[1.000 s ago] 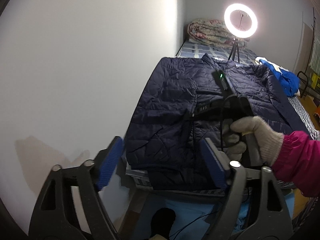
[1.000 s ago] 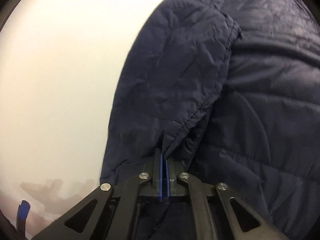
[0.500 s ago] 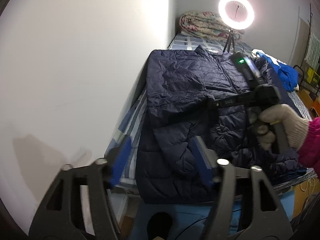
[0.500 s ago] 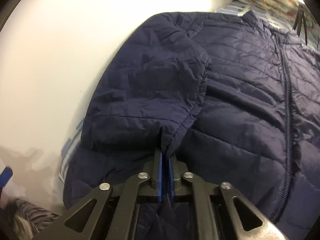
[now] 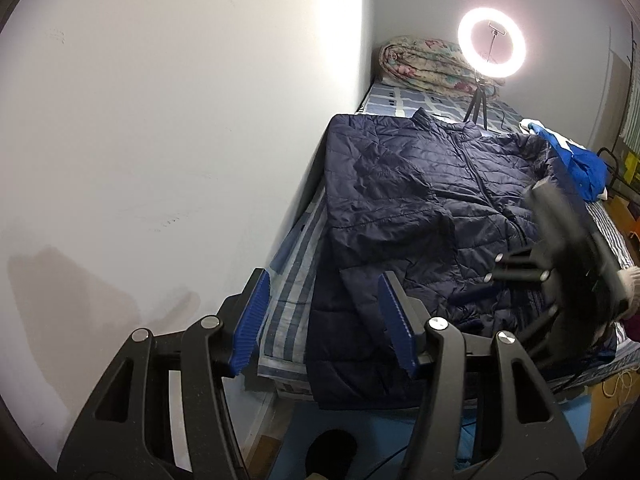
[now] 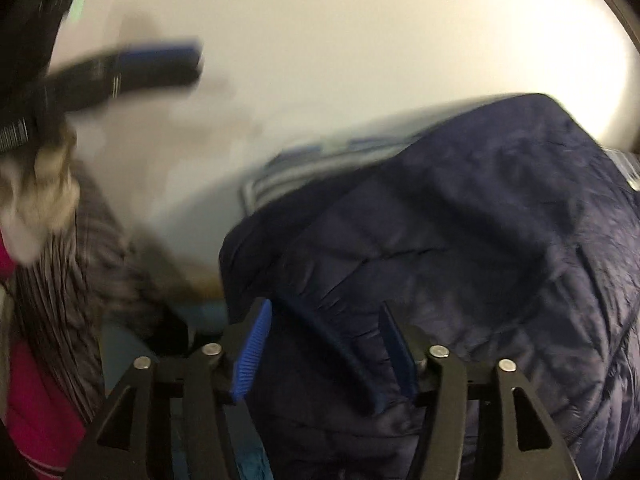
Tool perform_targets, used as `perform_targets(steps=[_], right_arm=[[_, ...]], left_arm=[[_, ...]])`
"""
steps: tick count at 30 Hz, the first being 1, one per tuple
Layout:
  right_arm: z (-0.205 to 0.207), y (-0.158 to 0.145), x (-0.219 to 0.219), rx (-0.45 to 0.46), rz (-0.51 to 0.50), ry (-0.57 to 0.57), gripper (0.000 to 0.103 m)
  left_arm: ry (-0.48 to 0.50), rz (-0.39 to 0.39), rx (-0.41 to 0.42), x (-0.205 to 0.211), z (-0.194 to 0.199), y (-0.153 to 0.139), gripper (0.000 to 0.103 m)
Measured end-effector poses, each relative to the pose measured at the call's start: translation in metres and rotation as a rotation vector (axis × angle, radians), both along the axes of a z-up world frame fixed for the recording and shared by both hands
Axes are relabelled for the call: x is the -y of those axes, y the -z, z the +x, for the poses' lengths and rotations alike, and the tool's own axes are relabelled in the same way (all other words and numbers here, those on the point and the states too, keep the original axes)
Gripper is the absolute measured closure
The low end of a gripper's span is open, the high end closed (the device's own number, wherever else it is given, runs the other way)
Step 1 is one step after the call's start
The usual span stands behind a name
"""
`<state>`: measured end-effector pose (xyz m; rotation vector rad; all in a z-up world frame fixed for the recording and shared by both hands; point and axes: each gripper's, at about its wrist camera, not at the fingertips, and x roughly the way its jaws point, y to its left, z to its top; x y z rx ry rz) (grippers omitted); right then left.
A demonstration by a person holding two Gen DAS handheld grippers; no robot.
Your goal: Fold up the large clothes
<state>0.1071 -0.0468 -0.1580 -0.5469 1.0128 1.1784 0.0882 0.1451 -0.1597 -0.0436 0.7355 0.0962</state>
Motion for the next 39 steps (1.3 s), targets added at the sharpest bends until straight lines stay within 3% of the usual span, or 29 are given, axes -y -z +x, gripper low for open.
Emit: perform_targets(steps=[4, 7, 9, 10, 11, 12, 13, 14, 21, 26, 31, 36, 39], right_arm=[[-0.007, 0.022, -0.006, 0.017, -0.067, -0.019, 0.028], [-0.001, 0.036, -0.014, 0.055, -0.116, -0.006, 0.033], [0.005, 0.041, -0.013, 0.058, -0.128, 0.008, 0.046], [0.005, 0.040, -0.012, 0.046, -0.120, 0.014, 0.055], [0.006, 0.039, -0.011, 0.033, -0.110, 0.019, 0.072], [0.009, 0.034, -0.008, 0.002, -0.090, 0.033, 0.078], [0.012, 0.029, -0.004, 0.000, -0.074, 0.051, 0.093], [0.015, 0.024, -0.002, 0.004, -0.058, 0.071, 0.098], [0.066, -0.030, 0.043, -0.049, 0.162, 0.298, 0.101], [0.113, -0.055, 0.081, -0.048, 0.258, 0.450, 0.101], [0.172, -0.079, 0.130, -0.024, 0.353, 0.613, 0.101], [0.232, -0.086, 0.191, -0.002, 0.413, 0.803, 0.101], [0.267, -0.076, 0.241, 0.045, 0.397, 0.963, 0.101]], left_arm=[[0.002, 0.005, -0.002, 0.000, 0.002, 0.000, 0.044], [0.000, 0.002, 0.003, 0.001, 0.004, -0.003, 0.044], [-0.001, 0.007, 0.009, 0.000, 0.006, -0.005, 0.043], [-0.001, 0.010, 0.011, 0.001, 0.007, -0.005, 0.043], [0.000, 0.012, 0.011, 0.002, 0.008, -0.006, 0.043], [0.002, 0.014, 0.012, 0.002, 0.010, -0.006, 0.043], [0.002, 0.015, 0.012, 0.003, 0.009, -0.005, 0.043], [0.005, 0.018, 0.012, 0.004, 0.012, -0.006, 0.043], [0.063, 0.060, 0.031, 0.024, 0.035, -0.010, 0.043], [0.143, 0.069, 0.044, 0.050, 0.064, -0.015, 0.043], [0.212, 0.035, 0.050, 0.074, 0.097, -0.014, 0.043], [0.233, -0.008, -0.007, 0.086, 0.120, -0.001, 0.043], [0.240, 0.000, -0.007, 0.093, 0.126, 0.000, 0.043]])
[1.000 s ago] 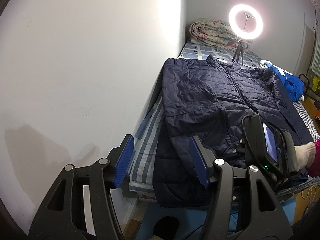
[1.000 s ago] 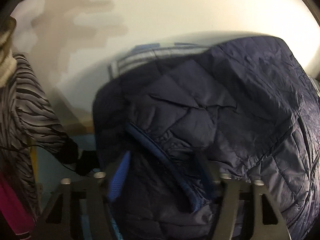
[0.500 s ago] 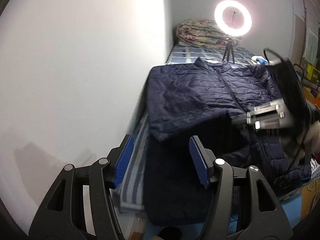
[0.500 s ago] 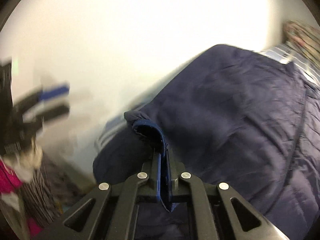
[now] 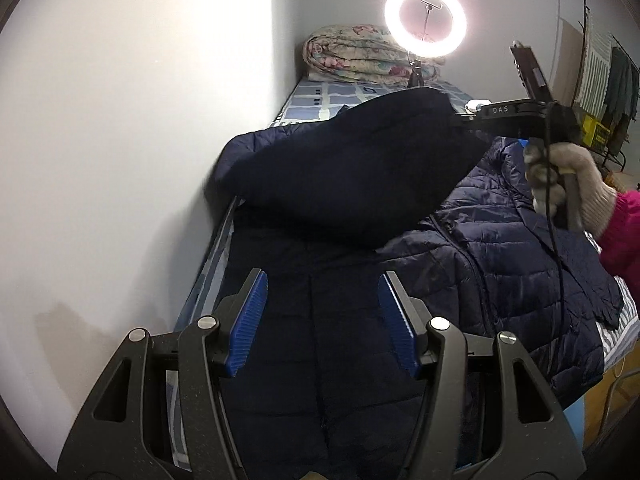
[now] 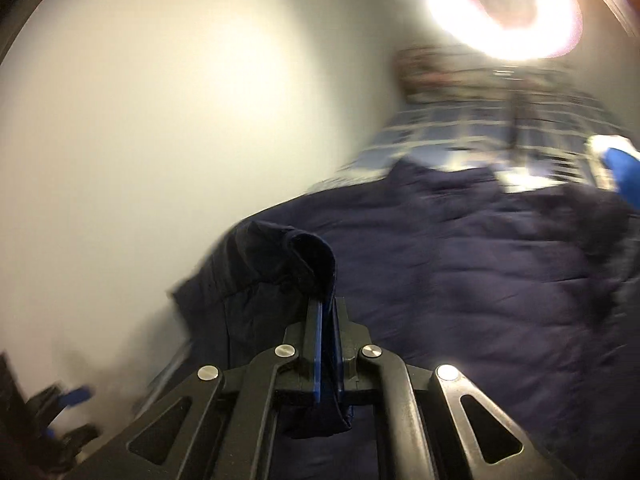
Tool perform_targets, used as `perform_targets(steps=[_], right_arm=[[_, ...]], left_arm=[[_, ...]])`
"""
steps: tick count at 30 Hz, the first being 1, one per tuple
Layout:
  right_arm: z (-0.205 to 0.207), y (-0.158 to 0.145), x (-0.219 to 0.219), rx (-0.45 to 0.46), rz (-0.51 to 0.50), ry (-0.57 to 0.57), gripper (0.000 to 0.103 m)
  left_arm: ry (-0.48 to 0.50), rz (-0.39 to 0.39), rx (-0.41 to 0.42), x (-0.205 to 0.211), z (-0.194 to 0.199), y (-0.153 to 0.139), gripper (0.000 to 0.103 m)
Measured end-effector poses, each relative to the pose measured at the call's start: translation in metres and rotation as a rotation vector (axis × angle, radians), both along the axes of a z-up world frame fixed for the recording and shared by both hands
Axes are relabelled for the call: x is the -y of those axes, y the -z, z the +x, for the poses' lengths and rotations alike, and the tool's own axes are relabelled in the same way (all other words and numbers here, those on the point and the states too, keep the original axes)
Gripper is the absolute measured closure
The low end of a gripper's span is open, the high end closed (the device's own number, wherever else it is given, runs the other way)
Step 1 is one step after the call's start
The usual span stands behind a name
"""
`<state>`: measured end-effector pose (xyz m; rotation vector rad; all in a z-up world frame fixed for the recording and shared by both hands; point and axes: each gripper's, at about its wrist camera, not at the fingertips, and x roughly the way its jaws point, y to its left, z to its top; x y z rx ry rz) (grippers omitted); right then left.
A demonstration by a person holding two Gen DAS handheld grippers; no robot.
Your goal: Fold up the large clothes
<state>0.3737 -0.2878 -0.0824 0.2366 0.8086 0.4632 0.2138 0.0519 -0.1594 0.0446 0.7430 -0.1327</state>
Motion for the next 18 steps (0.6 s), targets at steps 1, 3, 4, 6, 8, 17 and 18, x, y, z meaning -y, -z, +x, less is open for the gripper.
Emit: perform_targets(steps=[1, 3, 4, 6, 8, 17, 18], right_arm=[[0.009, 0.006, 0.015, -0.006, -0.013, 0.053, 0.101], [0.019, 0.019, 0.038, -0.019, -0.040, 0.129, 0.101], [0.027, 0.030, 0.052, -0.033, -0.063, 0.173, 0.101], [0.036, 0.046, 0.067, -0.053, -0.097, 0.217, 0.101], [0.044, 0.058, 0.077, -0.069, -0.108, 0.241, 0.101], [0.062, 0.056, 0.099, -0.004, -0.176, 0.319, 0.101], [0.065, 0.056, 0.106, -0.012, -0.171, 0.339, 0.101]], left_arm=[[0.003, 0.007, 0.002, 0.004, 0.000, 0.001, 0.043], [0.013, 0.021, -0.004, 0.010, 0.005, 0.004, 0.043], [0.020, 0.027, -0.011, 0.013, 0.009, 0.006, 0.043], [0.034, 0.038, -0.019, 0.021, 0.017, 0.008, 0.043], [0.045, 0.043, -0.017, 0.027, 0.019, 0.008, 0.043], [0.064, 0.060, -0.020, 0.035, 0.021, 0.013, 0.043], [0.063, 0.061, -0.018, 0.035, 0.021, 0.013, 0.043]])
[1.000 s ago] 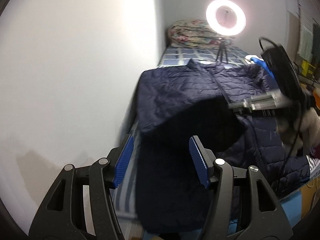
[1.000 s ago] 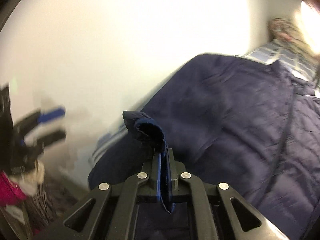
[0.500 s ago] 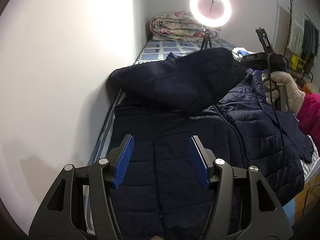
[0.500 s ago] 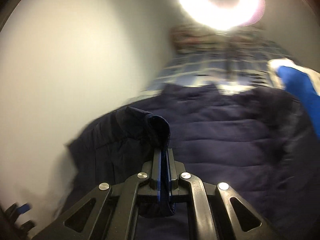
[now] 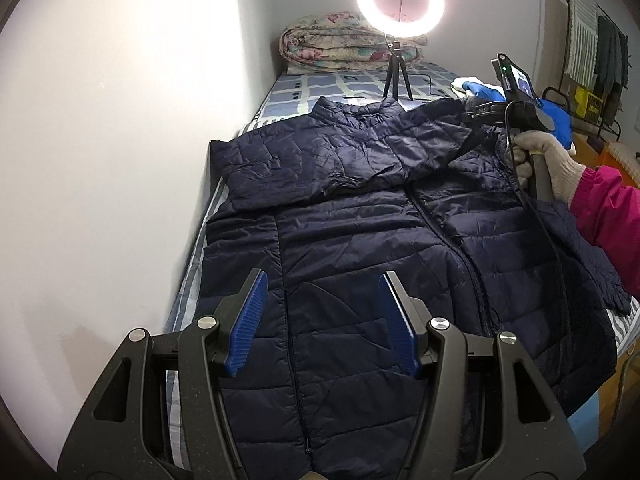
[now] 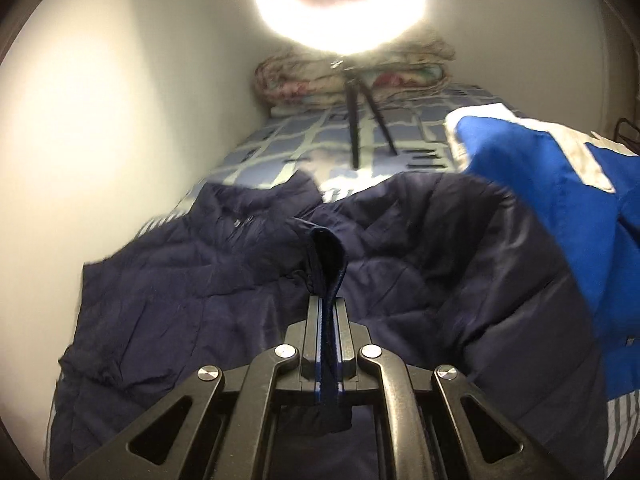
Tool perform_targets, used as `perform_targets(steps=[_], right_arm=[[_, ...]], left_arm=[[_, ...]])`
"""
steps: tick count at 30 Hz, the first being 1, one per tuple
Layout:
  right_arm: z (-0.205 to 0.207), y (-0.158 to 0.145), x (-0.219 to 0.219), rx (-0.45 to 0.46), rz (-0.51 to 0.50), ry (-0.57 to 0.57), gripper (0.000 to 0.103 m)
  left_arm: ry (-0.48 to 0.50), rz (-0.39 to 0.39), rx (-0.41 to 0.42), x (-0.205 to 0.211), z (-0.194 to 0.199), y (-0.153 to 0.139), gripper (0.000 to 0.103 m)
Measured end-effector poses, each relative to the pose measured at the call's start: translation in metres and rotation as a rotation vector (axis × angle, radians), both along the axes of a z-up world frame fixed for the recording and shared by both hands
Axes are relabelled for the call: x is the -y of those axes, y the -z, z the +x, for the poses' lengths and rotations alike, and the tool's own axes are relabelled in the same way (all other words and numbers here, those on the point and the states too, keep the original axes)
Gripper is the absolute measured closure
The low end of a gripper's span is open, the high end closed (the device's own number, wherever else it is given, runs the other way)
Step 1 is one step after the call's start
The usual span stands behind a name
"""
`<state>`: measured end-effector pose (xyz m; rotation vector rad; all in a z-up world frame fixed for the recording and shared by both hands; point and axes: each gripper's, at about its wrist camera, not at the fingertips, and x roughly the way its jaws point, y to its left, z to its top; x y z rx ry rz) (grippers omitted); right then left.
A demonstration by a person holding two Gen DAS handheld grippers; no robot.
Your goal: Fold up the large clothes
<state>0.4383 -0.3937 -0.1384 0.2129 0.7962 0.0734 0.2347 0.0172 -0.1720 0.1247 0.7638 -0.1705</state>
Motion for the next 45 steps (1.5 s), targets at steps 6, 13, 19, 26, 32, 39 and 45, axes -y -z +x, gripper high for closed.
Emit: perform_targets(steps=[6, 13, 19, 26, 32, 39, 45], right_arm=[[0.013, 0.032, 0.005, -0.136, -0.085, 0.026, 0.101], [0.019, 0.054, -0.003, -0.225, -0.165, 0.043, 0.101], [0.012, 0.051, -0.005, -0.232, -0.214, 0.058, 0.083], [-0.054, -0.024, -0.005, -0.071, -0.170, 0.025, 0.072], [-0.141, -0.092, -0.001, 0.016, -0.178, 0.031, 0.061], [-0.241, -0.151, -0.001, 0.041, -0.195, 0.046, 0.055], [-0.325, -0.176, 0.005, 0.122, -0.209, 0.057, 0.035]], left_arm=[[0.005, 0.004, 0.019, 0.001, -0.003, -0.004, 0.043], [-0.002, 0.002, 0.021, -0.002, -0.002, -0.007, 0.043], [0.001, 0.027, 0.062, 0.003, -0.005, -0.014, 0.043], [0.000, -0.006, 0.103, 0.007, -0.010, -0.026, 0.043], [0.068, -0.085, 0.128, 0.022, -0.016, -0.032, 0.043], [0.171, -0.115, 0.119, 0.068, -0.018, -0.033, 0.043], [0.298, -0.154, 0.074, 0.125, -0.024, -0.026, 0.043]])
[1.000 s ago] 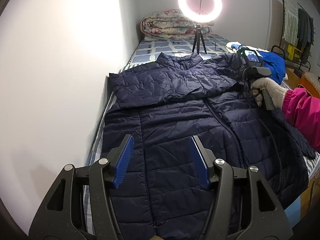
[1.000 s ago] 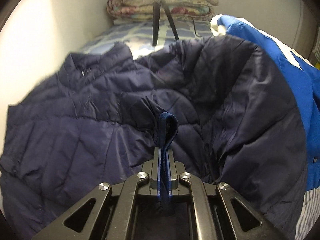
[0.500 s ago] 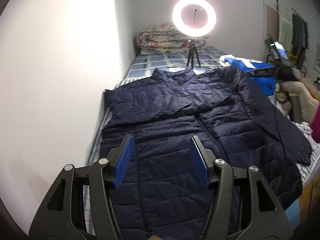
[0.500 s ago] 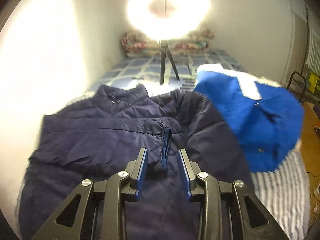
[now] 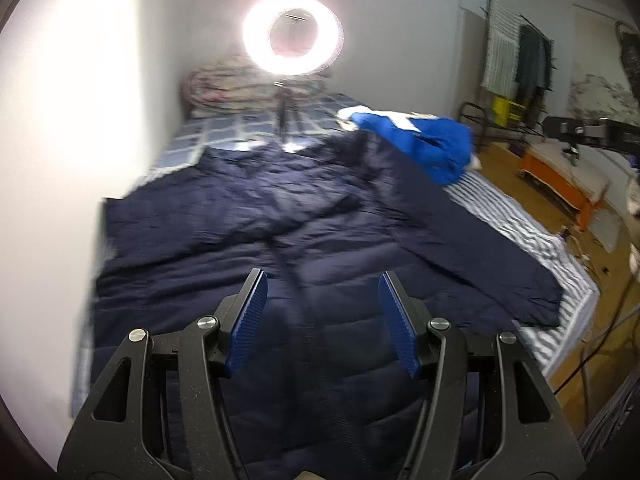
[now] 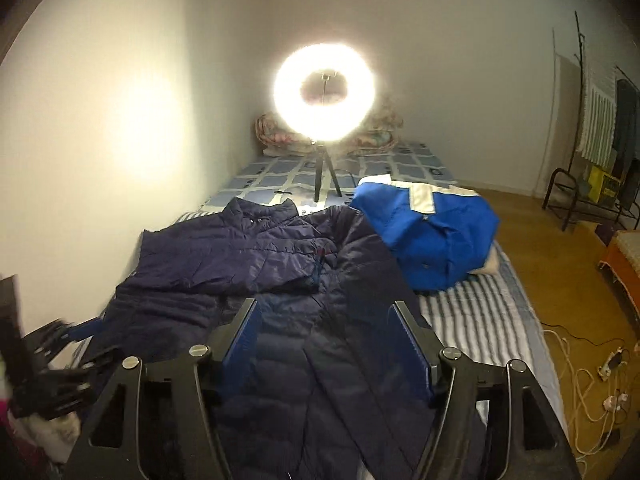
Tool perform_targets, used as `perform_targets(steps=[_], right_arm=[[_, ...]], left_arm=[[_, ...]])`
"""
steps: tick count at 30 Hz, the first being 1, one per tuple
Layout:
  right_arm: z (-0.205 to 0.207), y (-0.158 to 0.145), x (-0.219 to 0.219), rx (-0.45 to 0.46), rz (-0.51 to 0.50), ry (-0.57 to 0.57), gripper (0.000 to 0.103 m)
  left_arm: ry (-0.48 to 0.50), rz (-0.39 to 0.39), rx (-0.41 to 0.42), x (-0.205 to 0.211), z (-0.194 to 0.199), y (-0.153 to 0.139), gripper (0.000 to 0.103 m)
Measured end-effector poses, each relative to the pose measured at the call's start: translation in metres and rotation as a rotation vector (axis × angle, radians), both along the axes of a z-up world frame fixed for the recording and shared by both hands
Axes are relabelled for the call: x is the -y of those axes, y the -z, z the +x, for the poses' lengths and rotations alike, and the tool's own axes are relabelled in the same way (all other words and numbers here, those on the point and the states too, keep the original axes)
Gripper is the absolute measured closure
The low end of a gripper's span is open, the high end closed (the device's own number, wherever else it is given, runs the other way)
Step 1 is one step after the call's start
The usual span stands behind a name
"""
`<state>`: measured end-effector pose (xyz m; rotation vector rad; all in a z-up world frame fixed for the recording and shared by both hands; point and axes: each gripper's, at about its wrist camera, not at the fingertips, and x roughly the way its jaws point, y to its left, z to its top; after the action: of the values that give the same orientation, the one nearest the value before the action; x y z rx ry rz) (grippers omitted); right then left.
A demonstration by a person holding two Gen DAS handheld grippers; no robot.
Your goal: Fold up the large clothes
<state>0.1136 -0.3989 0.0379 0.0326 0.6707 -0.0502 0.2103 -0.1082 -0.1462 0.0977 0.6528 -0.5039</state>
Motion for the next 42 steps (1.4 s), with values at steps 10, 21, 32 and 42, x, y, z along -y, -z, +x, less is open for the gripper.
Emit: perform_targets(steps=[10, 21, 32, 42], right_arm=[[-0.075, 0.003, 0.094, 0.023, -0.005, 0.250, 0.021], [-0.103, 0.026, 0.178, 0.005, 0.129, 0.370, 0.021], [-0.108, 0.025, 0.208, 0.041, 0.180, 0.448, 0.021], [-0.105, 0.027, 0.219, 0.054, 0.205, 0.503, 0.022]], left_arm=[[0.417, 0.074, -0.023, 0.160, -0.069, 0.027, 0.043], [0.631, 0.124, -0.259, 0.329, -0.101, 0.097, 0.043], [0.654, 0.302, -0.244, 0.368, -0.107, 0.138, 0.030], [0.600, 0.314, -0.238, 0.375, -0.106, 0.143, 0.055]])
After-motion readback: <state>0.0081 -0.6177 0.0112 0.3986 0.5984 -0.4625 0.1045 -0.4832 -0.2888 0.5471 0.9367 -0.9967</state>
